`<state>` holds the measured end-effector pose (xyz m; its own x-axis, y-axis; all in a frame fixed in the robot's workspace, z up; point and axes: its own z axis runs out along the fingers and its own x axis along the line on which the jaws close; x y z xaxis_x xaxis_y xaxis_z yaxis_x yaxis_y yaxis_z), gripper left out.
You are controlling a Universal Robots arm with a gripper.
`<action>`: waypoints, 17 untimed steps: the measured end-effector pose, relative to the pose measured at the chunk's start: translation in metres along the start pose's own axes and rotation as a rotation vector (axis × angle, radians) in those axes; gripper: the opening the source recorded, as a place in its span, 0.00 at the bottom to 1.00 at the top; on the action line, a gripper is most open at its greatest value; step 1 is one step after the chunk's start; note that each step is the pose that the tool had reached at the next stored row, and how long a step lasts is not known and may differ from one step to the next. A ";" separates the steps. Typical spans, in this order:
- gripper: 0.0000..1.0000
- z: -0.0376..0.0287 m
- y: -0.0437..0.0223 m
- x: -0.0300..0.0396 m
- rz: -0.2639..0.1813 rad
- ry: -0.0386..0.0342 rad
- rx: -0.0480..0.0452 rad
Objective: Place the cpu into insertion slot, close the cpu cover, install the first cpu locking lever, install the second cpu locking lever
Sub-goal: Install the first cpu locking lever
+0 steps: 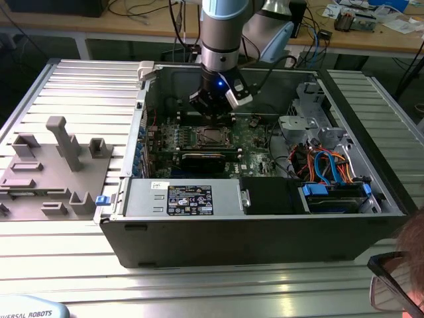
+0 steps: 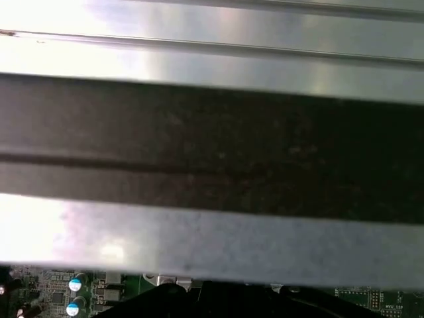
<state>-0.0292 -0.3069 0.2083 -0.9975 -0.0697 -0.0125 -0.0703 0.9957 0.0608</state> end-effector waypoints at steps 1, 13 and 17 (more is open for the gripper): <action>0.11 0.0012 -0.0001 -0.0009 0.000 0.0002 0.0014; 0.11 0.0072 -0.0009 -0.0066 0.000 0.0007 0.0086; 0.11 0.0083 -0.0003 -0.0088 0.000 0.0012 0.0097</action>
<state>-0.0203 -0.3060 0.2002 -0.9975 -0.0698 -0.0113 -0.0703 0.9962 0.0512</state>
